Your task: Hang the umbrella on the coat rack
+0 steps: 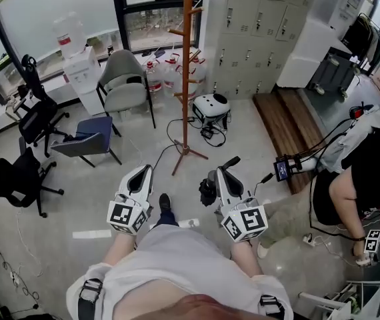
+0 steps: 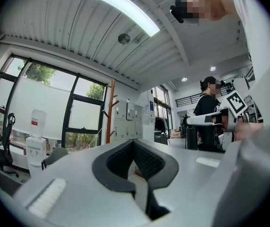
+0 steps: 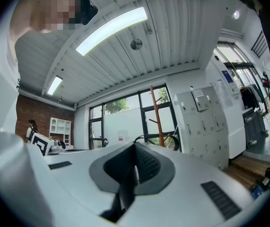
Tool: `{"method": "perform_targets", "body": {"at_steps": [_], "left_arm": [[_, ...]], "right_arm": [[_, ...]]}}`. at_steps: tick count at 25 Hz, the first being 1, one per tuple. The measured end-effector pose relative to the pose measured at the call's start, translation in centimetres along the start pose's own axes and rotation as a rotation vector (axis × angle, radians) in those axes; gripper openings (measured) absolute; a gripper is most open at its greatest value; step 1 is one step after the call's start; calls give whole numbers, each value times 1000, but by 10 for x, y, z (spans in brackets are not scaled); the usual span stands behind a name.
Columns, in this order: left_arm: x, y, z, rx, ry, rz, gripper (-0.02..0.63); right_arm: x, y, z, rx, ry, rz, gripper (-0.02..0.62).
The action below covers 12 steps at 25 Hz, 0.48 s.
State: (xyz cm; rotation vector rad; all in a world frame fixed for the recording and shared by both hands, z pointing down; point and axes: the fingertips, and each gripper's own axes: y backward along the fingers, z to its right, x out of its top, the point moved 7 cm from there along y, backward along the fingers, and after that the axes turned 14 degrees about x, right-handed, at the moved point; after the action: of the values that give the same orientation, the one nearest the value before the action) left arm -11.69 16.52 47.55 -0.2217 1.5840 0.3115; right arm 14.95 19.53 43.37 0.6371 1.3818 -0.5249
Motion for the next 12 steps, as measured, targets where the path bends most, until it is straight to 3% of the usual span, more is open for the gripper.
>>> {"method": "perform_targets", "body": {"at_steps": [12], "left_arm": [[-12, -132, -52, -70, 0, 3, 11]], "right_arm": [[-17, -91, 68, -16, 14, 4, 8]]}}
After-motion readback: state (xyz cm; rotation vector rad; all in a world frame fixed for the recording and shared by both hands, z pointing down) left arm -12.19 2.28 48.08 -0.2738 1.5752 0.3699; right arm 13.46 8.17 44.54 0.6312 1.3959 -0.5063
